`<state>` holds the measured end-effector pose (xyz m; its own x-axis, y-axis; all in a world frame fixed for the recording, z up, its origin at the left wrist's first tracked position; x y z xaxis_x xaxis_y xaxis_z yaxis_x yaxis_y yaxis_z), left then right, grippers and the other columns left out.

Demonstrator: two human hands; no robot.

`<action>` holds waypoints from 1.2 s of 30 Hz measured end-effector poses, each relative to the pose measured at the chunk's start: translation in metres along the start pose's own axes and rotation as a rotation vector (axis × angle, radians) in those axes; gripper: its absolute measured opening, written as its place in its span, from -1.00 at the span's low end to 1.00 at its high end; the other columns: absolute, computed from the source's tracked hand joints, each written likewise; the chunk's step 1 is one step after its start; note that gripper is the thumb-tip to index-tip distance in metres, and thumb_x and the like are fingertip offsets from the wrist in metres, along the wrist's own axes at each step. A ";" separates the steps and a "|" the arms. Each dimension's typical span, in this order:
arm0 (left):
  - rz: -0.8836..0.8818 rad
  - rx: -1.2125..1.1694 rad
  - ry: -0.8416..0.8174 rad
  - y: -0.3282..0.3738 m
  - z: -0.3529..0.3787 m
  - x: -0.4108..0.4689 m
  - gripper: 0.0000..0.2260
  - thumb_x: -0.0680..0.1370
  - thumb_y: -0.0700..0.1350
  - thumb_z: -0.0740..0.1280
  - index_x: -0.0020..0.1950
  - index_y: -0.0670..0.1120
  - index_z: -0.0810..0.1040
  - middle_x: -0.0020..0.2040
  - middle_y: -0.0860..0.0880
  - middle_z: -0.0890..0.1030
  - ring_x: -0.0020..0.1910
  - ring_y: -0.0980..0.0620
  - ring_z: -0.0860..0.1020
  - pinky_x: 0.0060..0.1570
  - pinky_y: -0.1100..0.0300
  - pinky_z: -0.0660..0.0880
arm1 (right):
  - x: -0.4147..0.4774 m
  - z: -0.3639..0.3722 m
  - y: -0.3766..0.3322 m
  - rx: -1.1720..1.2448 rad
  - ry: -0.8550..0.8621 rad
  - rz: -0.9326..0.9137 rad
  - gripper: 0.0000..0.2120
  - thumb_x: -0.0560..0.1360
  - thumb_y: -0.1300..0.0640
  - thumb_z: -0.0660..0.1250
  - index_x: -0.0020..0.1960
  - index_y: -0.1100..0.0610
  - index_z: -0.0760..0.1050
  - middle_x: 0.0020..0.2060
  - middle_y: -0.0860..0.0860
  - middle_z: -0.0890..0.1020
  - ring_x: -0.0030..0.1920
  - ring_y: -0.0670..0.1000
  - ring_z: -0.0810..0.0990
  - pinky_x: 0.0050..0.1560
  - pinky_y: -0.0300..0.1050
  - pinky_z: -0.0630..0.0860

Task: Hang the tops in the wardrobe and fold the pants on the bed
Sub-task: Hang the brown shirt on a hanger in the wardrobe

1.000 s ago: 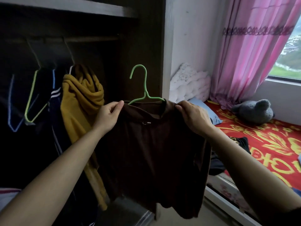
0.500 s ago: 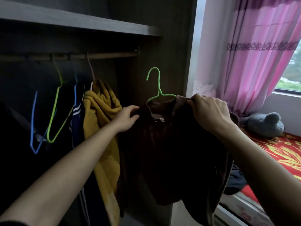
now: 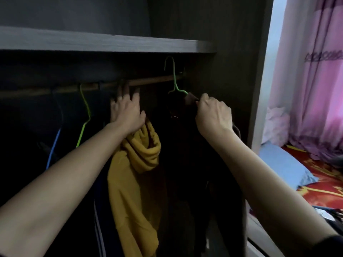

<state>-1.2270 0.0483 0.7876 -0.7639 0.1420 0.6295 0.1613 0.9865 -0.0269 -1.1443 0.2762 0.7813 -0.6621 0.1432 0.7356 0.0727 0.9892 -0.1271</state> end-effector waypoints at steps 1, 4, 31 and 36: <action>-0.010 0.039 0.014 -0.003 0.003 0.005 -0.30 0.55 0.09 0.28 0.58 -0.08 0.04 0.54 -0.29 0.13 0.52 -0.30 0.07 0.45 -0.30 0.00 | 0.009 0.007 -0.005 0.035 -0.020 -0.011 -0.88 0.66 0.19 0.14 0.12 0.19 0.42 -0.04 0.15 0.62 -0.05 0.22 0.63 -0.26 0.00 0.32; -0.029 0.133 0.057 -0.015 0.017 0.018 -0.18 0.46 0.11 0.34 0.59 -0.09 0.02 0.58 -0.22 -0.16 0.55 -0.24 -0.19 0.42 -0.35 -0.18 | 0.032 0.040 -0.025 0.167 -0.193 -0.060 -0.82 0.65 0.18 0.19 0.24 0.16 0.40 -0.03 0.12 0.61 -0.05 0.16 0.63 -0.19 0.08 0.54; -0.009 -0.350 0.225 0.030 0.047 -0.186 -0.54 0.49 0.11 0.25 0.36 -0.02 0.46 0.51 -0.12 0.31 0.52 -0.12 0.19 0.49 -0.21 -0.03 | -0.190 0.094 0.010 0.428 -0.182 0.119 -0.65 0.67 0.04 0.13 0.45 -0.06 0.30 0.08 -0.04 0.65 -0.26 -0.23 0.45 -0.36 -0.45 0.23; -0.045 -0.436 0.040 0.051 0.092 -0.276 -0.57 0.58 0.09 0.21 0.41 -0.04 0.44 0.53 -0.10 0.28 0.54 -0.09 0.16 0.43 -0.27 0.10 | -0.253 0.101 0.030 0.318 -0.293 0.171 -0.67 0.65 0.00 0.16 0.40 -0.06 0.38 0.12 -0.05 0.62 -0.26 -0.16 0.50 -0.39 -0.34 0.22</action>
<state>-1.0655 0.0671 0.5405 -0.7530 0.0884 0.6521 0.3838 0.8640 0.3260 -1.0498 0.2668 0.5240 -0.8467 0.2434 0.4731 -0.0030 0.8870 -0.4618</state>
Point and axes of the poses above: each hand's wrist, its own x-axis towards the middle knuckle, its own z-axis out of the palm, y = z × x, the point moved 5 cm from there along x, towards the middle knuckle
